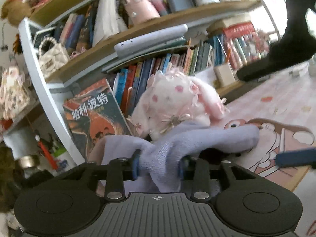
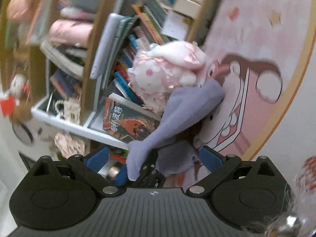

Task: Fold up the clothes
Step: 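Grasp the lavender sweater with both grippers and lift it off the desk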

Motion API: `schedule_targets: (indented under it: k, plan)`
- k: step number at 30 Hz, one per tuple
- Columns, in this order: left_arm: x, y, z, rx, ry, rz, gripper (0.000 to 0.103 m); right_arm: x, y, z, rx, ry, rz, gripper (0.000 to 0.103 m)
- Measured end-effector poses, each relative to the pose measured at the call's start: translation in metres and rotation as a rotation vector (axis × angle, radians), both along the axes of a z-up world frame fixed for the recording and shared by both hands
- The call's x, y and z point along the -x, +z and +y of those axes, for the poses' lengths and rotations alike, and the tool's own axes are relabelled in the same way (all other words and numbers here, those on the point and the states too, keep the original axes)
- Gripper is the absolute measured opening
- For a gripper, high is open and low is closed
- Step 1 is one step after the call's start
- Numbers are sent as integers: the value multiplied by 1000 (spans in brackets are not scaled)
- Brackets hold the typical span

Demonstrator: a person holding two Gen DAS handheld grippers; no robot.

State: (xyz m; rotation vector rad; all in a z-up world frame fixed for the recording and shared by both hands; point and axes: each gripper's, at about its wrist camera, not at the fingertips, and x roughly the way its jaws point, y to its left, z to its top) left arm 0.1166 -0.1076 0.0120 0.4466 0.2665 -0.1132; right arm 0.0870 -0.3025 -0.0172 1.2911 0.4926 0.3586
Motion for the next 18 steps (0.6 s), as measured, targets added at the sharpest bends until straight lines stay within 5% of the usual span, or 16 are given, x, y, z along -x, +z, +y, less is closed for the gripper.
schedule_targets:
  k: [7, 9, 10, 13, 18]
  plan:
    - [67, 27, 26, 75, -111, -51, 24, -13, -18, 17, -192, 18, 70, 84]
    - [91, 33, 34, 89, -134, -71, 24, -11, -25, 18, -216, 8, 121, 59]
    - [102, 33, 36, 83, -143, -69, 24, -9, -28, 18, -209, 1, 155, 36]
    - [125, 31, 41, 73, -161, -61, 24, 7, -25, 15, -175, -20, 157, 9]
    - [155, 59, 38, 168, -251, -104, 23, 34, 42, 6, 10, -62, -34, 8]
